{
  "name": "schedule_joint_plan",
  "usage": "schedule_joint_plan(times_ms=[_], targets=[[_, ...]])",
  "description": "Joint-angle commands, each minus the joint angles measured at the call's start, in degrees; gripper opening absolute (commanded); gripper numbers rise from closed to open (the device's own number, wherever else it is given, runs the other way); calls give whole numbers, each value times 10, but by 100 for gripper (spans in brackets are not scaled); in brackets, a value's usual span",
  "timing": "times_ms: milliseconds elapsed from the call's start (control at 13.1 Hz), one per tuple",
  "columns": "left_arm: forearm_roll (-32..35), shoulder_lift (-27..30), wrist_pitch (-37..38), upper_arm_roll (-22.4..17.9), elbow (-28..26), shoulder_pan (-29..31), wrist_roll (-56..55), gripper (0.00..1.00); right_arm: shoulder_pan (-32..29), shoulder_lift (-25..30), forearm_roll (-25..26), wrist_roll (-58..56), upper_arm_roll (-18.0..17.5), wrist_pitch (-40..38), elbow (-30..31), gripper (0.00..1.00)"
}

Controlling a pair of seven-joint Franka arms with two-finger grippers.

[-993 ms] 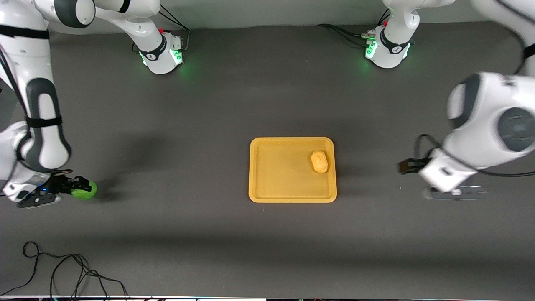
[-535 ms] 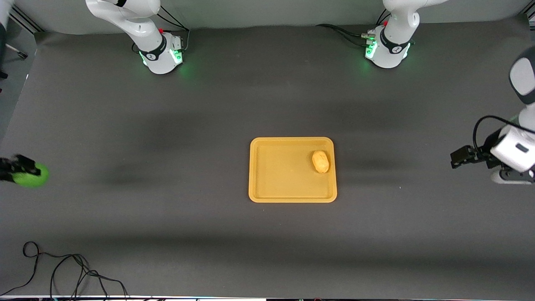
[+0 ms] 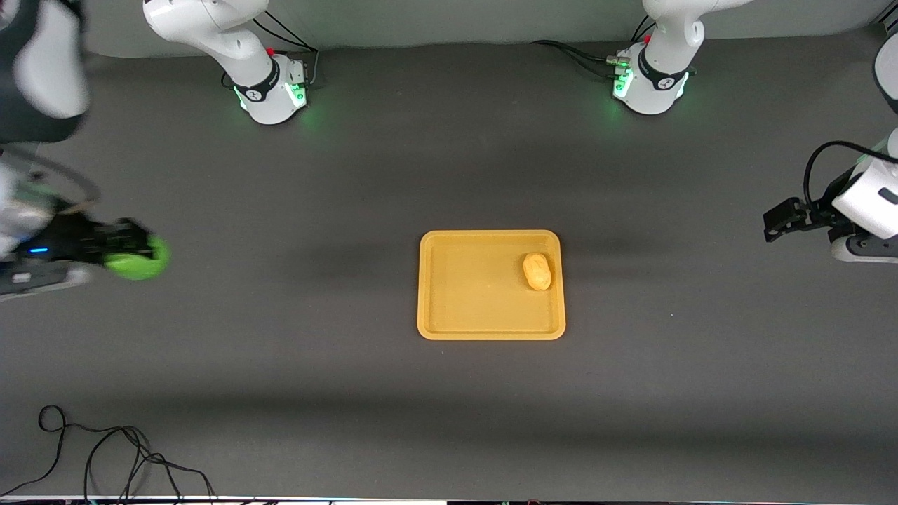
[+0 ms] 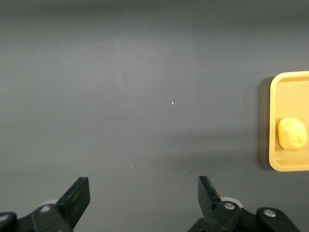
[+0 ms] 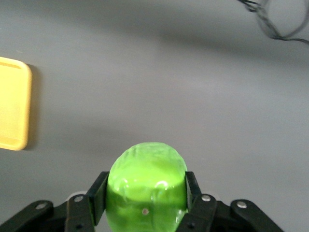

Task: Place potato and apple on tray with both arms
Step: 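Carry the green apple with the right gripper over the tray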

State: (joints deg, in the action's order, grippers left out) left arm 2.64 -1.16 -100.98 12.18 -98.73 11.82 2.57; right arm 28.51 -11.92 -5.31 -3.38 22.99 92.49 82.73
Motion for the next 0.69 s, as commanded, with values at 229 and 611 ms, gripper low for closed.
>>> schedule_joint_plan(times_ms=[229,611], targets=[[-6,-2,5,0,3,-4,35,100,221,-126,0,315,-12,-5,-126,30],[-7,-6,14,1,21,-7,42,100,255,-277,-16,528,-116,41,-272,30]])
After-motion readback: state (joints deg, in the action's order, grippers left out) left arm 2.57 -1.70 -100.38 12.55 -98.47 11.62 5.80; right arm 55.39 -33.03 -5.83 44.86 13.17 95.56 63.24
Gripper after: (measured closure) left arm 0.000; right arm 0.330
